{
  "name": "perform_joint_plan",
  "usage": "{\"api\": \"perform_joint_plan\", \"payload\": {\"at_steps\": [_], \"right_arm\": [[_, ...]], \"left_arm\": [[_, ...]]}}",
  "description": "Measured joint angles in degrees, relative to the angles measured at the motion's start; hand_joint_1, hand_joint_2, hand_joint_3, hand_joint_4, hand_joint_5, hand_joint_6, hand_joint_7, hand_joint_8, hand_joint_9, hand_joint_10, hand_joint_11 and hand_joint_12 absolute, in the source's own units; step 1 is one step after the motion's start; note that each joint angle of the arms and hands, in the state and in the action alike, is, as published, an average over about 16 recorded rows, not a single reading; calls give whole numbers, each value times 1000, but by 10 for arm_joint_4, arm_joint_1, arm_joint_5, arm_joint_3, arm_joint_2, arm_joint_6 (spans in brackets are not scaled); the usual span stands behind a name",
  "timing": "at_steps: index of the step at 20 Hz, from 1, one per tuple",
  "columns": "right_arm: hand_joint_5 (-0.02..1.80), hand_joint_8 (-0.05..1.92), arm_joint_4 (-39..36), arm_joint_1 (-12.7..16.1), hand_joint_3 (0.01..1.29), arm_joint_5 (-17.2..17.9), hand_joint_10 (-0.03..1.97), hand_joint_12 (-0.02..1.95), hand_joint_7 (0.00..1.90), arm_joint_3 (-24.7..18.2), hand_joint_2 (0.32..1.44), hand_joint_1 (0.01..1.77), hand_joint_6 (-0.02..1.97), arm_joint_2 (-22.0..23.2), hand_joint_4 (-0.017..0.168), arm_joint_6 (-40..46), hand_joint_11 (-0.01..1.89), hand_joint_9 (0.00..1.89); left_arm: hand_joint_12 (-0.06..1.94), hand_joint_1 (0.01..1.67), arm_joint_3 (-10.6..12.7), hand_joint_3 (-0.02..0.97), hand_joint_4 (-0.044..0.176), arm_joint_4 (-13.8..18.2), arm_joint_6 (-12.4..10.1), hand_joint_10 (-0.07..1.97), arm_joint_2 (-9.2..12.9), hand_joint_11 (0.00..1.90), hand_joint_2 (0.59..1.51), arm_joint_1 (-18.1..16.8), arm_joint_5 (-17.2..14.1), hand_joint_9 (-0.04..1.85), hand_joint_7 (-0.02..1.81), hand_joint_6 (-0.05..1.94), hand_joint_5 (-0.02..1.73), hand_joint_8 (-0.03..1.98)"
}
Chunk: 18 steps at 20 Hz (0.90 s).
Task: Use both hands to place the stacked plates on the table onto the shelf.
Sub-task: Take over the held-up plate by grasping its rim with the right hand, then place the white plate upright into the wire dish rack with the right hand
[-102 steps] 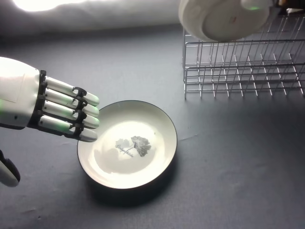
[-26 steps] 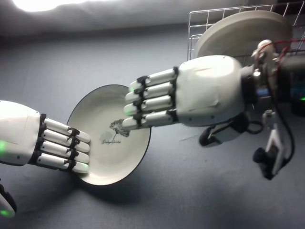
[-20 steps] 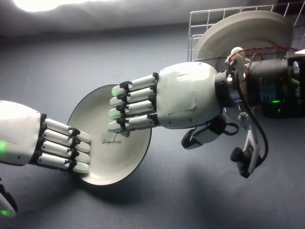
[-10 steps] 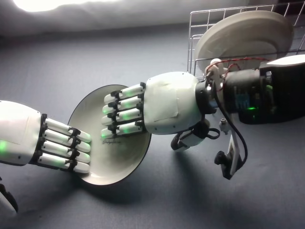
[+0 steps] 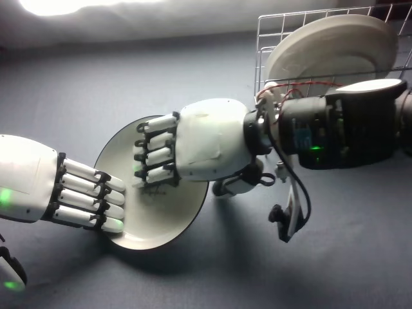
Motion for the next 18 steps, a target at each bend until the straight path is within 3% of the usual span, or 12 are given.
{"api": "perform_joint_plan", "payload": {"at_steps": [7, 13, 18], "right_arm": [[640, 59, 11, 6, 15, 10, 51, 1033, 692, -2, 974, 1182, 164, -11, -3, -8, 495, 746], [856, 44, 27, 7, 15, 18, 231, 974, 1022, -20, 932, 1197, 317, 1, -8, -12, 853, 1076], [913, 55, 47, 9, 14, 18, 471, 935, 1145, -44, 895, 1208, 423, 22, -8, -13, 981, 1161]], "left_arm": [[-8, 13, -2, 21, -12, -3, 0, -3, 2, 17, 1097, -1, 0, 15, 11, -29, -14, 9], [1, 13, -16, 21, -10, -7, -1, 4, 14, 17, 1099, -13, 2, 20, 16, -23, -13, 11], [3, 14, -47, 21, -5, -10, -4, 7, 40, 17, 1101, -36, 6, 22, 19, -13, -9, 12]]}}
